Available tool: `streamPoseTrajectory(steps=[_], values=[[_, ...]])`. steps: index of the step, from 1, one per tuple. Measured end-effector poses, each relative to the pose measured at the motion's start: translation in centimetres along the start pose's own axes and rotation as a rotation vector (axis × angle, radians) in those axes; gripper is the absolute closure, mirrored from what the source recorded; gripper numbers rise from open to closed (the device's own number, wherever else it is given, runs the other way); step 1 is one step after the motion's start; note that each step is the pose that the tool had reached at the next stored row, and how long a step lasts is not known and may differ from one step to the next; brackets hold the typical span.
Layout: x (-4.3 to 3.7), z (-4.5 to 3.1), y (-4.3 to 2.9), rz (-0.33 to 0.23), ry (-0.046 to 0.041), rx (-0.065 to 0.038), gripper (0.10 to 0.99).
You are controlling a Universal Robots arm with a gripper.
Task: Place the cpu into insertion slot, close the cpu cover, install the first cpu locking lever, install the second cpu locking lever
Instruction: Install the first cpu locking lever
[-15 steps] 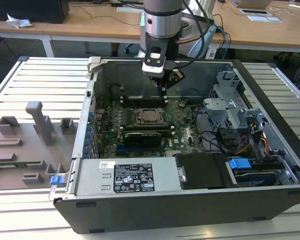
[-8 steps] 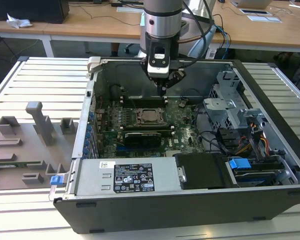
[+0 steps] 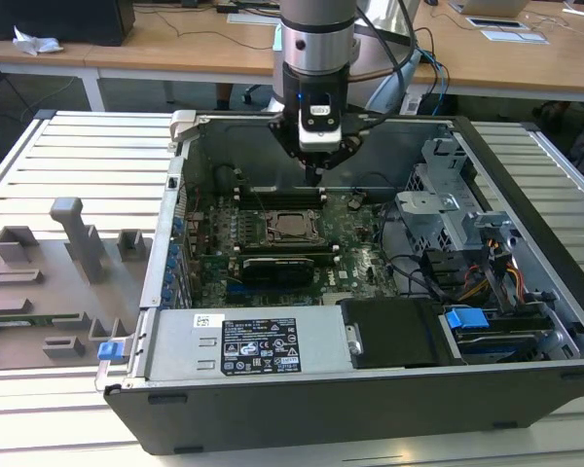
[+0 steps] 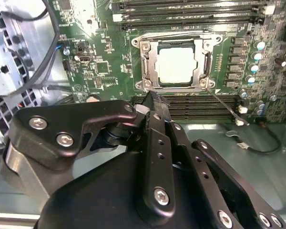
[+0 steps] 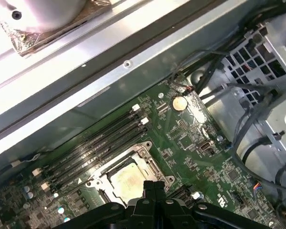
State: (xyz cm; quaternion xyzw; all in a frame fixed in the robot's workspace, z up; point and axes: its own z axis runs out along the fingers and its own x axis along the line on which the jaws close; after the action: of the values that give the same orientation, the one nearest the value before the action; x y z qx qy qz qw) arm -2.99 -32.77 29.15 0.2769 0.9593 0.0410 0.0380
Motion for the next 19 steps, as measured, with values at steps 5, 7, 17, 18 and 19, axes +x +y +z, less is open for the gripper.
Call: streamPoseTrajectory(steps=[5,7,17,18,19], values=[[0.00,0.00,0.00,-0.077,0.0077,-0.004,0.980],[0.00,0.00,0.00,-0.107,0.0107,-0.005,0.980],[0.00,0.00,0.00,-0.280,0.0281,-0.014,0.980],[0.00,0.00,0.00,-0.297,0.0298,-0.015,0.980],[0.00,0.00,0.00,-0.323,0.0324,-0.016,0.980]])
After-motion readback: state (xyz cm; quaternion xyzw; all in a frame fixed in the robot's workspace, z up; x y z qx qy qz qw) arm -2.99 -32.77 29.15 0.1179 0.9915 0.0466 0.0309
